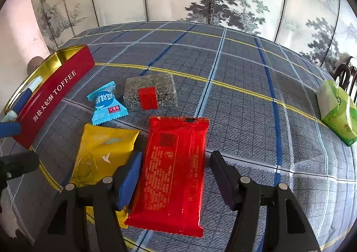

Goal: Organize snacks
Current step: 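Move the right gripper back to the pile and grasp the red packet, then grasp the yellow WANLIYUAN packet with the left gripper while the right holds the red packet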

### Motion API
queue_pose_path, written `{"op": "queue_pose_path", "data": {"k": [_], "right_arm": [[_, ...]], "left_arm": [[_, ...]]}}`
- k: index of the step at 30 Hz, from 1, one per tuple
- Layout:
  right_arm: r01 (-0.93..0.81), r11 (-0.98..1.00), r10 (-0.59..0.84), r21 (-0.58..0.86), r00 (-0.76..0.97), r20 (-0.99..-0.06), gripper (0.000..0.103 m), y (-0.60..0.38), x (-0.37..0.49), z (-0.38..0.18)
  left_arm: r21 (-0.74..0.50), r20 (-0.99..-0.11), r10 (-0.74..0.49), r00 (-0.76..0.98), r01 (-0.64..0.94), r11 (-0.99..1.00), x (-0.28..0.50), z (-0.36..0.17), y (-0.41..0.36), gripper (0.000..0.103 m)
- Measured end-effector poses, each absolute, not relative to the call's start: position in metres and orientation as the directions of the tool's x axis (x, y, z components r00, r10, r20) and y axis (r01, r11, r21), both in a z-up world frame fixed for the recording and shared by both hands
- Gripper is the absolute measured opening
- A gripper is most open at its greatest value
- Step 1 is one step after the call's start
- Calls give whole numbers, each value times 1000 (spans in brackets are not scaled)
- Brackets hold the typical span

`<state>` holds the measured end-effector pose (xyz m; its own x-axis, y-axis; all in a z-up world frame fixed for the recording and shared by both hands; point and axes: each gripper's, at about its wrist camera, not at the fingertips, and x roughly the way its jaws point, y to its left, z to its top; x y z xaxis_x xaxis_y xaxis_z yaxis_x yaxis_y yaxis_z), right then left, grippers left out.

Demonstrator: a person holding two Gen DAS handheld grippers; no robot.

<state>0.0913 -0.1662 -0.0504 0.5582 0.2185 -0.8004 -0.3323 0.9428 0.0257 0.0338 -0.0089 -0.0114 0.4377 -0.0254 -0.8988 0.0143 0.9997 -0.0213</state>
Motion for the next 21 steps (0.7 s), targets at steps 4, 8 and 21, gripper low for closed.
{"op": "queue_pose_path", "data": {"k": [4,8,21], "right_arm": [[-343,939,233,31,568,-789,50,-178,89,-50],[-315,949,207,13,591,-780,48,-197,89,-51],[-172,984,138,40,610,-780,48,-255,114,-50]], "left_arm": [[-35,-900,-43,433,26,999,37,-15,-20,78],[-43,-899,-55,435,36,998,43,-17,-33,79],[-70,-916,-80,394,40,997,67,-36,-76,82]]}}
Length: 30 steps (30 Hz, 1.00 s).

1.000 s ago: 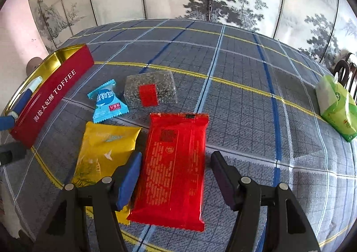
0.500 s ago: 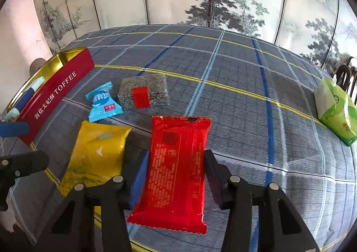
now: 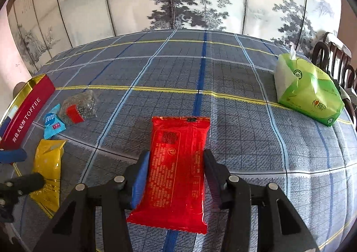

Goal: Organize snacks
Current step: 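Grasp the yellow WANLIYUAN packet with the left gripper while the right holds the red packet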

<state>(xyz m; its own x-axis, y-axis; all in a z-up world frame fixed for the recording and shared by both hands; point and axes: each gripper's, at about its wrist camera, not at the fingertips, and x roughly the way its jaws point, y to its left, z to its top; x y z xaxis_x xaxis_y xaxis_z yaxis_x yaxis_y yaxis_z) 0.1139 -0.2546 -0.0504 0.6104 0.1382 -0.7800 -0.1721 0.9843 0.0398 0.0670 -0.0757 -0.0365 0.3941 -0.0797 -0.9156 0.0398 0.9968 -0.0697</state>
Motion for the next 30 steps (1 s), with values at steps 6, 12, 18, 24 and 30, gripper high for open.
{"op": "queue_pose_path", "data": {"k": [6,12,18,24,30], "right_arm": [[-178,983,139,36,610,-780,50,-254,112,-51],[-178,983,138,35,610,-781,50,-254,112,-51],[-178,983,138,35,609,-781,50,-254,112,-51],[-178,984,137,34,610,-781,50,-254,112,-50],[-178,983,138,34,609,-781,51,-255,112,-50]], "left_arm": [[-75,-921,-73,382,11,997,74,-45,-81,84],[-43,-926,-40,375,0,999,77,-54,-81,84],[-15,-924,-14,381,2,1000,77,-55,-79,84],[-2,-915,-9,404,18,1000,72,-52,-73,66],[-4,-913,-12,408,21,1000,68,-50,-65,58]]}}
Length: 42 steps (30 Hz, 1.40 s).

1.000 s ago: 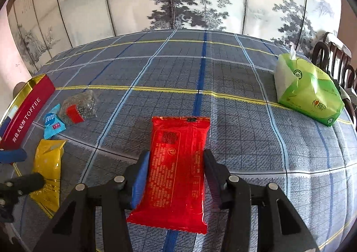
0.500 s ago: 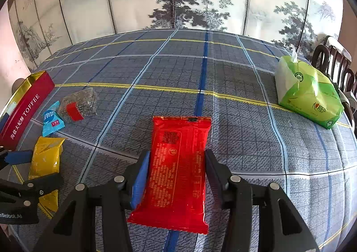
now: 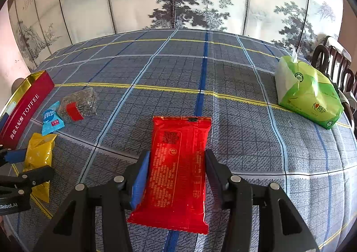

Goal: Organize snacks
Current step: 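Grasp the yellow WANLIYUAN packet with the left gripper while the right holds the red packet, then carry the yellow packet into the gold tin and open the left gripper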

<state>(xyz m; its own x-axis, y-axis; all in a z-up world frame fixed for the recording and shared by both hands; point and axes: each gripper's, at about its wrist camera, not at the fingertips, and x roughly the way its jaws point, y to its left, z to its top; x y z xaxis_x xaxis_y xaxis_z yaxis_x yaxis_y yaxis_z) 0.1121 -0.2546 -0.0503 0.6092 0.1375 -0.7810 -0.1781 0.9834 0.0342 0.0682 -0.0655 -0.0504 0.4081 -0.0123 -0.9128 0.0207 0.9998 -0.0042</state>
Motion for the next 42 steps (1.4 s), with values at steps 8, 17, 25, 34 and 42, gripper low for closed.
{"op": "queue_pose_path", "data": {"k": [8,17,25,34,42], "right_arm": [[-178,984,132,28,610,-782,51,-255,111,-50],[-176,984,116,9,611,-783,51,-254,110,-49],[-176,984,113,5,611,-784,51,-253,110,-49],[-176,984,111,3,611,-784,51,-253,110,-49],[-176,984,110,1,611,-784,51,-253,110,-49]], "left_arm": [[27,-910,10,414,34,999,63,-48,-61,55],[63,-906,38,421,46,997,55,-44,-53,55],[97,-888,61,456,56,994,46,-34,-44,55],[128,-853,78,516,61,990,38,-12,-31,55],[139,-817,93,568,39,989,36,17,-3,55]]}}
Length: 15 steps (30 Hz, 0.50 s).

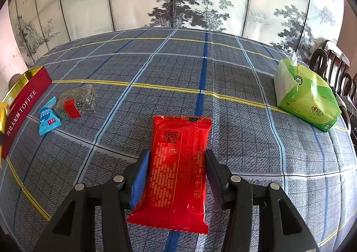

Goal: Organize snacks
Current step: 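Carry the yellow packet into the gold tin and open the left gripper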

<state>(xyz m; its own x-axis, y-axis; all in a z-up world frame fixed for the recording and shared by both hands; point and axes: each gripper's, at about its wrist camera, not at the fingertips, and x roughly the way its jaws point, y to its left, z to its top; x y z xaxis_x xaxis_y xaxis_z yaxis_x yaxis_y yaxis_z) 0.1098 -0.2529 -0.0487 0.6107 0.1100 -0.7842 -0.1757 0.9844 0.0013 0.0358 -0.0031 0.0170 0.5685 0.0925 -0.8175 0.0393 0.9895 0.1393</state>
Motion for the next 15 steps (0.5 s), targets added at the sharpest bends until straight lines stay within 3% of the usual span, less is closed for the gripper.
{"op": "queue_pose_path", "data": {"k": [15], "right_arm": [[-177,984,107,-3,611,-785,51,-254,110,-48]], "left_arm": [[150,-806,191,560,-120,981,42,41,114,56]]}}
